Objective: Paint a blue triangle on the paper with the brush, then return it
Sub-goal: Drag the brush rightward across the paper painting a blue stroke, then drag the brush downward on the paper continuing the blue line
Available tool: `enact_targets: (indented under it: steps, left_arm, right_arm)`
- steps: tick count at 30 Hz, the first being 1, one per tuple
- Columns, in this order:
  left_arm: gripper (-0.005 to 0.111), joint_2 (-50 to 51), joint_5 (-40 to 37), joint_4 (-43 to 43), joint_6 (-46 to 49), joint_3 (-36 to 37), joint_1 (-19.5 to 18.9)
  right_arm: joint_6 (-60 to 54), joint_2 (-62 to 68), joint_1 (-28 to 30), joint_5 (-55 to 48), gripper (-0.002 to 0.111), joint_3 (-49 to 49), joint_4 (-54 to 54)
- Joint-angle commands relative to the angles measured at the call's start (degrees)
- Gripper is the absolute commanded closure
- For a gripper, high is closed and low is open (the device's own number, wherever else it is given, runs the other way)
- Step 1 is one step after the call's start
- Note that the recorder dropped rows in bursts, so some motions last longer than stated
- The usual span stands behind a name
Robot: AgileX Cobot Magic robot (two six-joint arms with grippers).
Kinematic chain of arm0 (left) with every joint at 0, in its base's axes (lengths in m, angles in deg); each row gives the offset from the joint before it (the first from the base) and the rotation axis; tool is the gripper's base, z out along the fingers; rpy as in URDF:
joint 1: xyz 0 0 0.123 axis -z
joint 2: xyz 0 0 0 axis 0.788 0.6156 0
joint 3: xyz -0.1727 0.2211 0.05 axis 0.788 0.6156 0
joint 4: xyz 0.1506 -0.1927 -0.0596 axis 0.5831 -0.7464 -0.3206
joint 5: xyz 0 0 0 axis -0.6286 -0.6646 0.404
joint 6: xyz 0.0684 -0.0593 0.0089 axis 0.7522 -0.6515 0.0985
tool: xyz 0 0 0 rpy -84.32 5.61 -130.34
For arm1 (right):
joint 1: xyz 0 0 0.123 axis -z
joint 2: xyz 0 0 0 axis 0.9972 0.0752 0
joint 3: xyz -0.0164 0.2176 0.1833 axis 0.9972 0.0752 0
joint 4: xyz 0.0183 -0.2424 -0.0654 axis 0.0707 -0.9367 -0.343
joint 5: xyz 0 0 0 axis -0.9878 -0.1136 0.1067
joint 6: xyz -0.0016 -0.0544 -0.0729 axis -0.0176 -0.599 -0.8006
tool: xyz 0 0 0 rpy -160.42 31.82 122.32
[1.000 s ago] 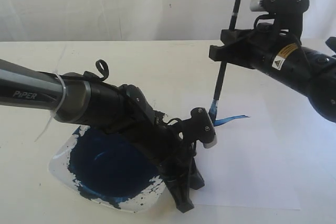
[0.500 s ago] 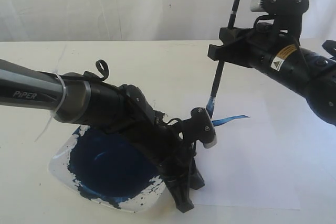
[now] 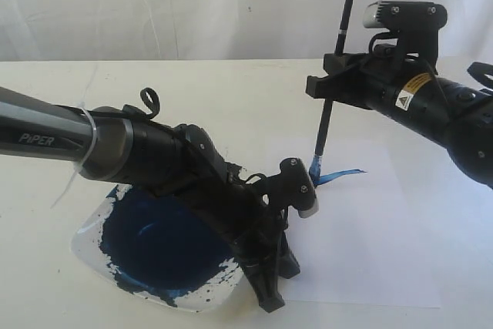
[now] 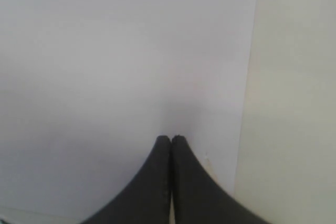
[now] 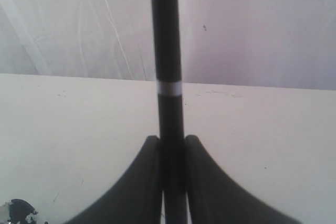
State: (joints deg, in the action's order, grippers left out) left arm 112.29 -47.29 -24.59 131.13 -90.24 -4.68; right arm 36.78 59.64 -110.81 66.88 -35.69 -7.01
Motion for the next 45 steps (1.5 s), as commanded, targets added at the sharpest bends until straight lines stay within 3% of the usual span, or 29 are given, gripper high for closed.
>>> enact_targets:
  steps: [1,26,45]
  left_arm:
    - [0.107,0.43,-1.43,-0.53,-0.04,0.08,0.29]
    - [0.107,0.43,-1.55,-0.53,-0.02,0.08,0.29]
    - [0.107,0.43,-1.55,-0.53,-0.02,0.08,0.29]
  right_arm:
    - [-0.52,-0.14,-0.18,-3.45,0.108,0.07,0.16]
    - [-3.44,-8.44,0.01,-19.88,0.108,0.07,1.31]
    - [-3.44,-10.97,0.17,-25.58,0.108,0.07,1.31]
